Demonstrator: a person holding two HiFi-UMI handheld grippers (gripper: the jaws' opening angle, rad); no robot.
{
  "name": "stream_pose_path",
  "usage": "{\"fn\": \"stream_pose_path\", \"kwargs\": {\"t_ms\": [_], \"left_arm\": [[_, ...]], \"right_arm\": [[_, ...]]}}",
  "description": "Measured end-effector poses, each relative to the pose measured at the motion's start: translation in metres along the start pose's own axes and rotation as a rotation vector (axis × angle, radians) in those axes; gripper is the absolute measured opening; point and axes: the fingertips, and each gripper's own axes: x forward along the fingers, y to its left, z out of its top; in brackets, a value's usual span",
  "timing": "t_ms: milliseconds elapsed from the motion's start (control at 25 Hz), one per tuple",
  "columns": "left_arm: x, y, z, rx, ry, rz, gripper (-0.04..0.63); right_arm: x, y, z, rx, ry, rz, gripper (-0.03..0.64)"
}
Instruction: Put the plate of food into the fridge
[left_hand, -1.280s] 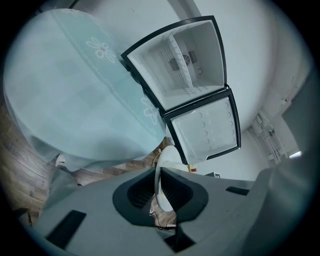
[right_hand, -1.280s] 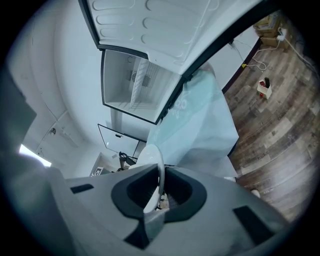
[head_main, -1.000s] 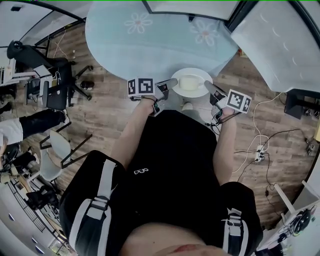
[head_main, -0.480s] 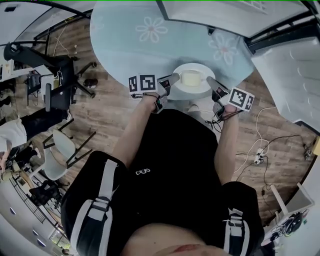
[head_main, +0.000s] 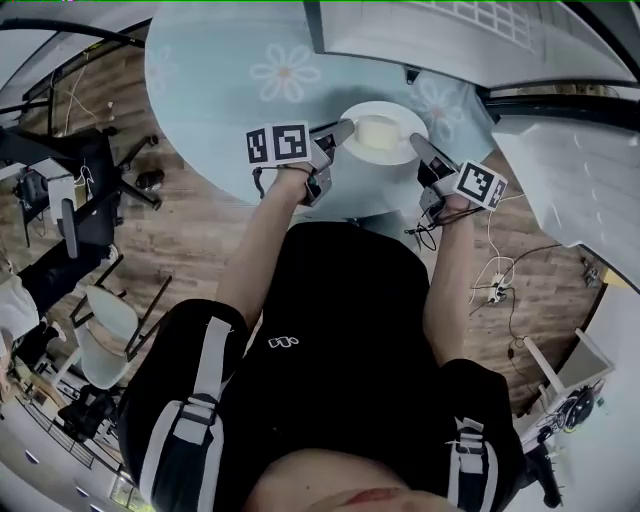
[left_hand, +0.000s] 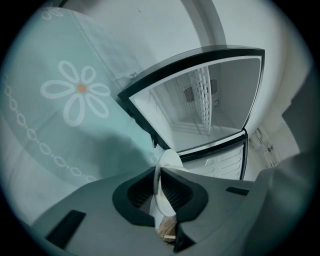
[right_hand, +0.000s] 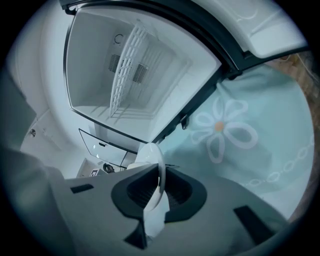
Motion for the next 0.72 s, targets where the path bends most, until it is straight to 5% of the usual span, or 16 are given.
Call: {"fn": "stream_pose_path", "kwargs": {"t_ms": [720], "left_arm": [[0.084,-0.026,0.134,-0.084,-0.298,0.005,0.035]], "right_arm": [[0.044,-0.019,0.160,0.035,-0.208,-0.032,0.031]]}}
